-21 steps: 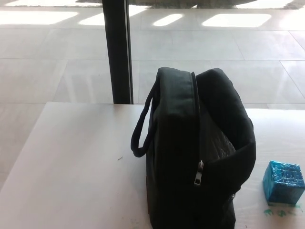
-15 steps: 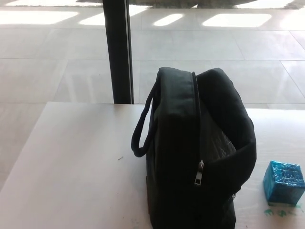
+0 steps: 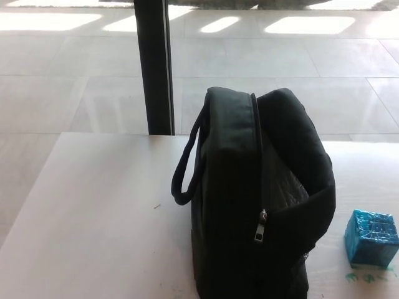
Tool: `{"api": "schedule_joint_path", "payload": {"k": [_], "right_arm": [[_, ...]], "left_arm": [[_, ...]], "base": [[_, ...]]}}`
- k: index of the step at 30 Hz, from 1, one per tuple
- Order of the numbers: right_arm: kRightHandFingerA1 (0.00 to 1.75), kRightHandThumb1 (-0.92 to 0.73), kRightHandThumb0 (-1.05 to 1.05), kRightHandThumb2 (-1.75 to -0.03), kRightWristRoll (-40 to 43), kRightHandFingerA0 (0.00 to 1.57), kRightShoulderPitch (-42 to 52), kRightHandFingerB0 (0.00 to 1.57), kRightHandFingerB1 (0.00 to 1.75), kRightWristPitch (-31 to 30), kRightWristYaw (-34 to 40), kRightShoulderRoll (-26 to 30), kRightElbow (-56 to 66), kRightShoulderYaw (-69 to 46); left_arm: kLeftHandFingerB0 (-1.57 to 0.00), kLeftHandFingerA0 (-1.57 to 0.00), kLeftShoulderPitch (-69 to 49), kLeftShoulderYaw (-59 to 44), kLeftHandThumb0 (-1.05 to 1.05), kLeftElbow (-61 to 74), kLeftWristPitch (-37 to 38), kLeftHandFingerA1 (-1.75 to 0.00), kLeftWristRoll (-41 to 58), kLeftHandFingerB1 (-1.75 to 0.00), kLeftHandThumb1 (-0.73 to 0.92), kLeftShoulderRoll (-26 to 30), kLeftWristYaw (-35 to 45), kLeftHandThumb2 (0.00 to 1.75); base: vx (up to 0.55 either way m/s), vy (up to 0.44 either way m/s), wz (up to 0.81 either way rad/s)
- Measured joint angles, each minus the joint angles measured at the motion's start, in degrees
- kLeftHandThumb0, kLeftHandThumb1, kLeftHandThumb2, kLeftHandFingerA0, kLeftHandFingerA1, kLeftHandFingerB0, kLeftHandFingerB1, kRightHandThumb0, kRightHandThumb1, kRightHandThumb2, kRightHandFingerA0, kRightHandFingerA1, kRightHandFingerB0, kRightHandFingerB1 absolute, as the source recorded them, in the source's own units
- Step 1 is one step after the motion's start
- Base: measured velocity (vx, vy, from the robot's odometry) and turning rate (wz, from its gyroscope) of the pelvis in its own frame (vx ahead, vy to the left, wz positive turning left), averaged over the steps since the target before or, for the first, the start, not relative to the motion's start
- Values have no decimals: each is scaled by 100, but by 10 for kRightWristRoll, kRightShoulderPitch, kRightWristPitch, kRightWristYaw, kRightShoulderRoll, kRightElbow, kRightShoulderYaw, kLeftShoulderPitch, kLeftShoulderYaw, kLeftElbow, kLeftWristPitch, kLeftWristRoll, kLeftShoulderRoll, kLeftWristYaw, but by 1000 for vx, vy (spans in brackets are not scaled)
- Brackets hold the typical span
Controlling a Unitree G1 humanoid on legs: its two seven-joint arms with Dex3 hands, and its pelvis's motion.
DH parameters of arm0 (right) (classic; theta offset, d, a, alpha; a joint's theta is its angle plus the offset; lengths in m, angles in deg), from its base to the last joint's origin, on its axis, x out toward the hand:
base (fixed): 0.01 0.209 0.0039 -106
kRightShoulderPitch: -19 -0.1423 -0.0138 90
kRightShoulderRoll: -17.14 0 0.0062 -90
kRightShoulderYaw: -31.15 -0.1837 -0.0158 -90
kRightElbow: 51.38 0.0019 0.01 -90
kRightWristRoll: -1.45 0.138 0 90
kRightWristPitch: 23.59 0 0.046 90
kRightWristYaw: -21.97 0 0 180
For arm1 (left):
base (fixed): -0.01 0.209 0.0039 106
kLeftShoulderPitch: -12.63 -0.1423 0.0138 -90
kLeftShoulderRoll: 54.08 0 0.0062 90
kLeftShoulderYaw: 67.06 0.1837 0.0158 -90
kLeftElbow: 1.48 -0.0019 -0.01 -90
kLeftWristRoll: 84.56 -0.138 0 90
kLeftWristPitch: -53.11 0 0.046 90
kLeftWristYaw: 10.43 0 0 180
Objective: The robot uses its right hand to pick up the cube kept on the middle of the desk and put it inside the bag next to it
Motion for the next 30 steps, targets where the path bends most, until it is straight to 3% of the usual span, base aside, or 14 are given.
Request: {"api": "schedule_joint_path", "payload": {"k": [1, 5, 6, 8, 11, 14, 15, 17, 18, 21, 23, 27, 28, 30], "right_arm": [[30, -78, -70, -64, 4, 20, -16, 13, 27, -6, 1, 9, 2, -4], [36, -65, -82, -100, 12, 0, -97, 13, 23, -36, 1, 62, 17, 11], [30, -78, -77, -64, 12, 10, -114, 8, 23, -39, -1, 74, 19, 20], [30, -78, -77, -64, 11, 10, -160, 8, 23, -47, -8, 104, 19, 52], [48, -61, -81, -99, 3, 10, -211, 0, 30, -52, -18, 135, 18, 102], [34, -76, -79, -64, -10, 11, -247, 11, 22, -45, -33, 148, 9, 158], [43, -55, -70, -96, -18, 1, -258, 6, 30, -43, -39, 154, 9, 183], [37, -72, -77, -61, -29, 10, -280, 8, 24, -42, -48, 157, 9, 222], [47, -55, -83, -92, -33, 6, -287, 9, 29, -41, -51, 157, 10, 235], [38, -72, -81, -64, -53, 10, -306, 11, 23, -31, -59, 157, 5, 280], [50, -60, -87, -100, -66, 9, -312, 5, 28, -24, -63, 158, -1, 306], [40, -77, -83, -63, -100, 15, -321, 6, 25, -19, -70, 166, -6, 369], [50, -57, -77, -101, -107, 6, -324, 0, 26, -18, -71, 169, -8, 380], [51, -59, -80, -100, -123, 5, -334, 6, 21, -17, -77, 175, -16, 409]], "left_arm": [[-34, -41, 0, 0, -105, -2, 0, -151, 0, -143, 54, 0, 1, 85], [-31, -41, -1, 0, -105, -7, 0, -150, 0, -141, 55, 0, 4, 86], [-32, -42, -1, 0, -105, -7, 0, -150, 0, -141, 55, 0, 4, 86], [-32, -42, -1, -1, -105, -7, 0, -150, 1, -141, 55, 0, 6, 86], [-37, -43, -3, -1, -105, -8, 0, -150, 3, -142, 53, 1, 7, 86], [-31, -42, -6, -1, -105, -8, 0, -151, 6, -146, 54, 2, 7, 88], [-32, -41, -8, -1, -105, -8, 0, -152, 7, -143, 55, 3, 7, 87], [-31, -42, -11, -1, -105, -8, 0, -151, 8, -142, 55, 3, 8, 87], [-32, -43, -11, 0, -105, -8, 0, -150, 9, -142, 55, 3, 8, 87], [-31, -43, -12, 0, -105, -9, 0, -149, 11, -140, 55, 4, 8, 86], [-32, -42, -12, 0, -105, -10, 0, -151, 11, -142, 55, 5, 8, 86], [-31, -43, -12, 1, -105, -8, 0, -151, 12, -141, 55, 5, 8, 86], [-33, -41, -12, 1, -105, -9, 0, -150, 12, -142, 53, 5, 8, 85], [-34, -43, -12, 1, -105, -11, 0, -149, 12, -140, 53, 5, 8, 86]], "base": [[0, 0, 0], [0, 0, 0], [0, 0, 0], [0, 0, 0], [0, 0, 0], [0, 0, 0], [0, 0, 0], [0, 0, 0], [0, 0, 0], [0, 0, 0], [0, 0, 0], [0, 0, 0], [0, 0, 0], [0, 0, 0]]}}
